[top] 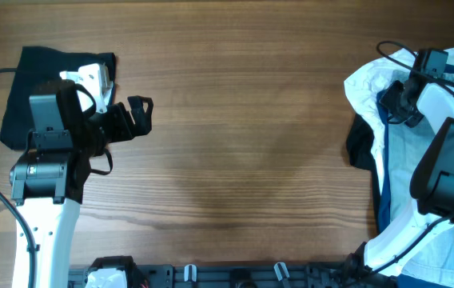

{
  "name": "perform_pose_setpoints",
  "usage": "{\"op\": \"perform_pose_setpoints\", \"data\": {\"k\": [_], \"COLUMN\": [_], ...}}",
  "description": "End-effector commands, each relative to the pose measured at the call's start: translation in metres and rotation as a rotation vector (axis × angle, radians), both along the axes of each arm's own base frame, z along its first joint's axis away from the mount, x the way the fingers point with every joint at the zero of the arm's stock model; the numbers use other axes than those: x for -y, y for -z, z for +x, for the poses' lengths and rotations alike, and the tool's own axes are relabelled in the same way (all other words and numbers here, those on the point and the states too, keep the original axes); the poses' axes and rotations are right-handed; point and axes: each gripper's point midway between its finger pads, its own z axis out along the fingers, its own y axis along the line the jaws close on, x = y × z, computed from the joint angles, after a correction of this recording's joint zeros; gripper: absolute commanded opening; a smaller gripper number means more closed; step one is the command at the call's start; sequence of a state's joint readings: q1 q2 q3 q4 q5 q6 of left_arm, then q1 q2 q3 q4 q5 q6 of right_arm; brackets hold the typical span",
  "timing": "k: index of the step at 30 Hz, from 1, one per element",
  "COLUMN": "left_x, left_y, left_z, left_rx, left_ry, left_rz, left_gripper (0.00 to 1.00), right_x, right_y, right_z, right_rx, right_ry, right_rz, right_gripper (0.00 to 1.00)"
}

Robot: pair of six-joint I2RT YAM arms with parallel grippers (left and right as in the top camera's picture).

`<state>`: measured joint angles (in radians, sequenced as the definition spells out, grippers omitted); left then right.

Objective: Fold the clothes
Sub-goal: 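Reach the right gripper into the clothes pile and grasp the light-blue jeans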

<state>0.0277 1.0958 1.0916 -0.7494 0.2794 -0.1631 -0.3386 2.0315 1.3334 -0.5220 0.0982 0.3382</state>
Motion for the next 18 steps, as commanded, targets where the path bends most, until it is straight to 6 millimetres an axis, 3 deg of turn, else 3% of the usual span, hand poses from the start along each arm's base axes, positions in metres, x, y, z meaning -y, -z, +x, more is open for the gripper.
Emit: {"op": "perform_pose_setpoints", "data": {"k": [1, 6, 12, 14, 16, 18], "left_x": [0.004, 0.006, 0.006, 0.006, 0.006, 0.006], "left_y": [-0.010, -0.011, -0.011, -0.011, -0.011, -0.011], "left_z": [0.001, 0.001, 0.001, 0.001, 0.001, 0.001], "left_rx": [0.023, 0.024, 0.027, 0.026, 0.027, 0.028], "left_ry": [0.012, 0.020, 0.020, 0.020, 0.020, 0.020], "left_rz": [-0.015, -0.023, -0.022, -0.022, -0.022, -0.022], "left_gripper": [1.00, 1.00, 1.00, 1.00, 1.00, 1.00], "right_x": [-0.002, 0.022, 0.015, 0.025, 0.035, 0.040], "right_y": [0.008, 0.002, -0.010, -0.015, -0.021, -0.025], "right_z": [0.004, -0.009, 0.005, 0.002, -0.001, 0.000], "right_rx": [-0.005, -0.068, -0.022, -0.037, -0.047, -0.042], "right_ry": [-0.008, 0.026, -0.090, -0.064, -0.040, -0.027], "right_rz": [0.016, -0.127, -0.128, -0.183, -0.238, -0.268], "right_gripper": [0.57, 0.51, 0.59, 0.58, 0.47, 0.45]}}
